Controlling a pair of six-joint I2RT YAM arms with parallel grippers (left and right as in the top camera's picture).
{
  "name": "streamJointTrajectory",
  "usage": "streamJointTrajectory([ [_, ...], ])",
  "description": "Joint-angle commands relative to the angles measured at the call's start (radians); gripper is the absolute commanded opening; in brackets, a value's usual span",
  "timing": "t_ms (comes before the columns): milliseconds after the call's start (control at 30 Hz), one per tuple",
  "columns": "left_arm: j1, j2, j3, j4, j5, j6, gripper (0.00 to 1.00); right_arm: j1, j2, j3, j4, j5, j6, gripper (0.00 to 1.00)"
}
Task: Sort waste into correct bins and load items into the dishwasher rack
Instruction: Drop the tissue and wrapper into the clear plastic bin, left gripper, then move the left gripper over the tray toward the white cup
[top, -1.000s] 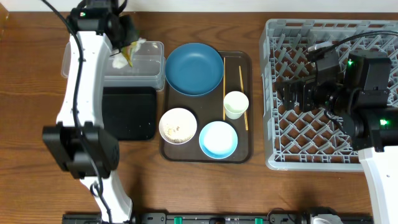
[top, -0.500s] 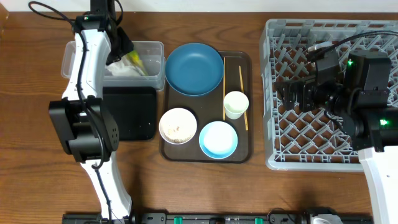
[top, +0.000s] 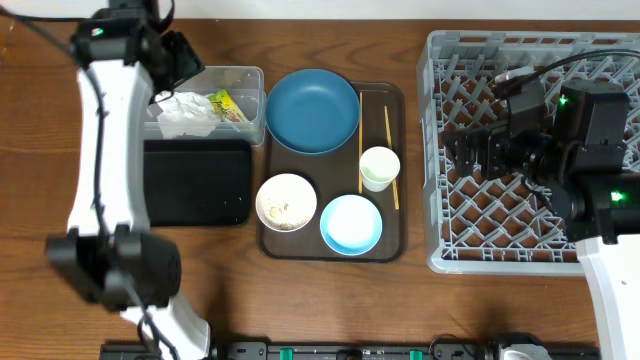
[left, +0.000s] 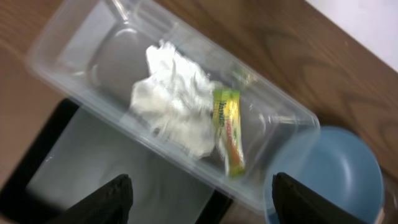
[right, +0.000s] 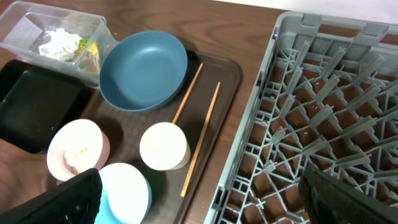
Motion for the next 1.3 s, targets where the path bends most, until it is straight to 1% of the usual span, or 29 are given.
streamJointTrajectory([
  [0,-0.009,-0.049,-0.001,-0.062,0.037,0.088,0.74,0.0,0.01,0.02,0.028,0.0,-0.014,0.99],
  [33,-0.014,-0.068,-0.001,-0.094,0.052,0.113,0.74,0.0,0.01,0.02,0.047,0.0,-0.014,0.99],
  [233,-0.044,-0.138,-0.001,-0.213,0.07,0.164,0.74,0.0,0.01,0.019,0.082,-0.062,-0.013,0.99],
  [533,-0.071,-0.211,-0.001,-0.322,0.07,0.182,0.74,0.001,0.01,0.02,0.078,-0.087,-0.001,0.99],
  [833,-0.071,-0.256,-0.001,-0.399,0.071,0.192,0.74,0.001,0.01,0.019,0.077,-0.087,-0.001,0.99],
  [1067,-0.071,-0.257,-0.002,-0.437,0.159,0.267,0.73,0.001,0.01,0.02,0.07,-0.087,-0.002,0.99],
  [1267,-0.1,-0.257,-0.002,-0.444,0.161,0.268,0.73,0.001,0.01,0.019,0.044,-0.087,-0.002,0.99],
])
